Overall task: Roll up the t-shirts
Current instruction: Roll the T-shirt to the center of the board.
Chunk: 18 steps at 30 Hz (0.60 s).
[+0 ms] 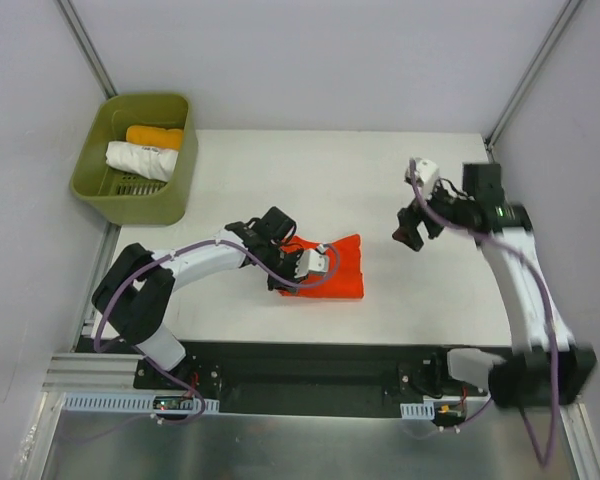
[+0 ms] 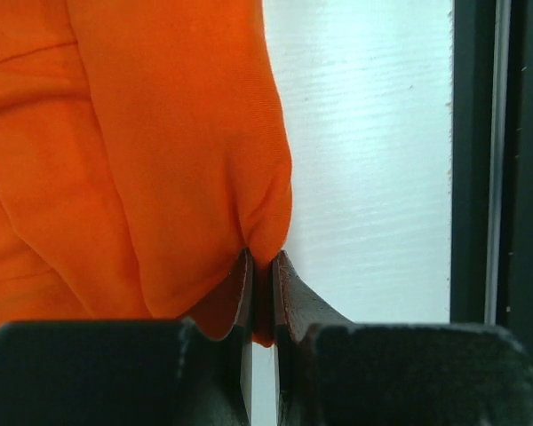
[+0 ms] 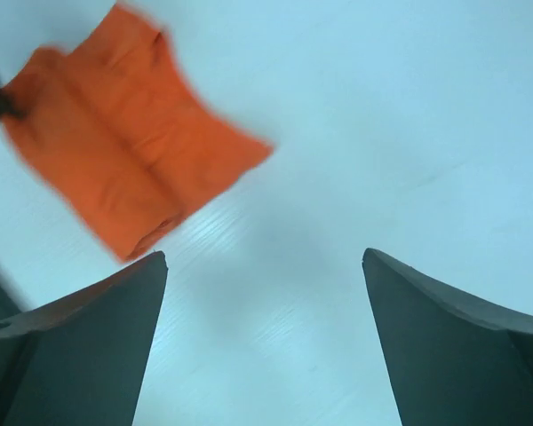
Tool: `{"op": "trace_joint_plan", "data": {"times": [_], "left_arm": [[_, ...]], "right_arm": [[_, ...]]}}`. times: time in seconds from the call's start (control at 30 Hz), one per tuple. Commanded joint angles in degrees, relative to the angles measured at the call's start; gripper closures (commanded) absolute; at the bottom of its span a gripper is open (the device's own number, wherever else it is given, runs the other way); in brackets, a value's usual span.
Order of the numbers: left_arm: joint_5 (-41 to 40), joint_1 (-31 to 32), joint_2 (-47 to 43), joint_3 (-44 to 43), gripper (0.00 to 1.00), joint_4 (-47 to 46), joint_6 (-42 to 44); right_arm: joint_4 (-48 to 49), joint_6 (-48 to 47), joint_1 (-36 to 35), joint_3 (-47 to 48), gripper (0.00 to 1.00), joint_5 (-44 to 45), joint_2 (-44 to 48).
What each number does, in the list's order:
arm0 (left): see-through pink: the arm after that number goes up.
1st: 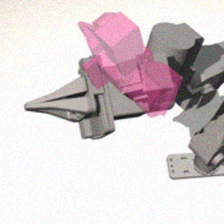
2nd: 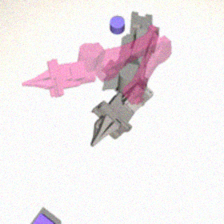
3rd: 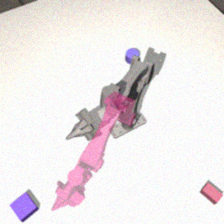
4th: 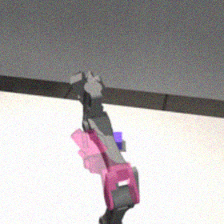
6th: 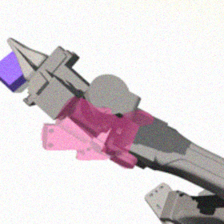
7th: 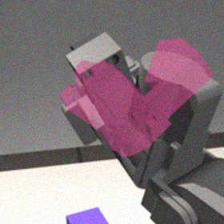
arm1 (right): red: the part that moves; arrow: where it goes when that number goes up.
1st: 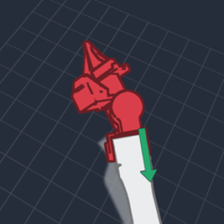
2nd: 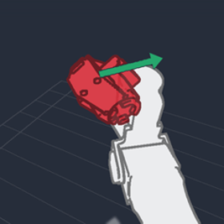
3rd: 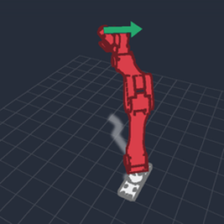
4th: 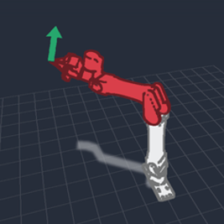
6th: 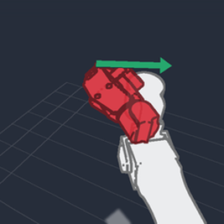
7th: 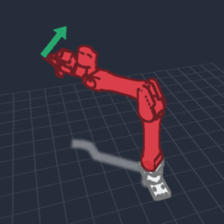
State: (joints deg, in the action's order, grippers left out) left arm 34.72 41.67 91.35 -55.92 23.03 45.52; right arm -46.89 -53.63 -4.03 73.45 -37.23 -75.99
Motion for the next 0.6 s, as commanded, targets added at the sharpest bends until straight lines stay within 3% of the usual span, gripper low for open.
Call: {"op": "trace_joint_plan", "data": {"times": [0.0, 0.03, 0.07, 0.1, 0.17, 0.23, 0.33, 0.57], "left_arm": [[10.27, -0.80, 2.16, -4.46, 1.00, 5.01, -2.71], [11.76, -1.24, 2.51, -4.63, 1.00, 5.01, -3.06], [12.30, -1.50, 3.30, -5.07, 1.00, 5.10, -3.41], [12.91, -1.68, 3.57, -5.34, 1.00, 5.19, -4.29], [14.92, -2.46, 4.36, -5.78, 1.00, 5.27, -5.26], [15.90, -2.82, 5.06, -6.13, 1.00, 5.19, -7.19], [17.48, -4.05, 6.03, -6.39, 1.00, 5.19, -8.86], [21.26, -7.91, 7.61, -7.18, 1.00, 5.19, -12.20]], "right_arm": [[45.19, 17.11, -1.68, -22.55, 0.04, 15.94, 22.35], [46.18, 21.07, -1.68, -21.69, 0.04, 15.96, 21.50], [36.71, 22.93, -1.59, -18.64, 0.04, 12.92, 18.80], [28.52, 17.21, -1.51, -9.64, 0.04, -0.60, 15.90], [18.71, 16.26, -3.34, -6.31, 0.04, -4.07, 11.32], [22.71, 14.28, -6.33, -12.96, 0.04, -1.01, 13.74], [17.90, -2.15, -14.15, -19.18, 0.04, 5.32, 15.78], [29.99, -16.68, -23.38, -35.63, 0.04, 5.15, 20.79]]}}
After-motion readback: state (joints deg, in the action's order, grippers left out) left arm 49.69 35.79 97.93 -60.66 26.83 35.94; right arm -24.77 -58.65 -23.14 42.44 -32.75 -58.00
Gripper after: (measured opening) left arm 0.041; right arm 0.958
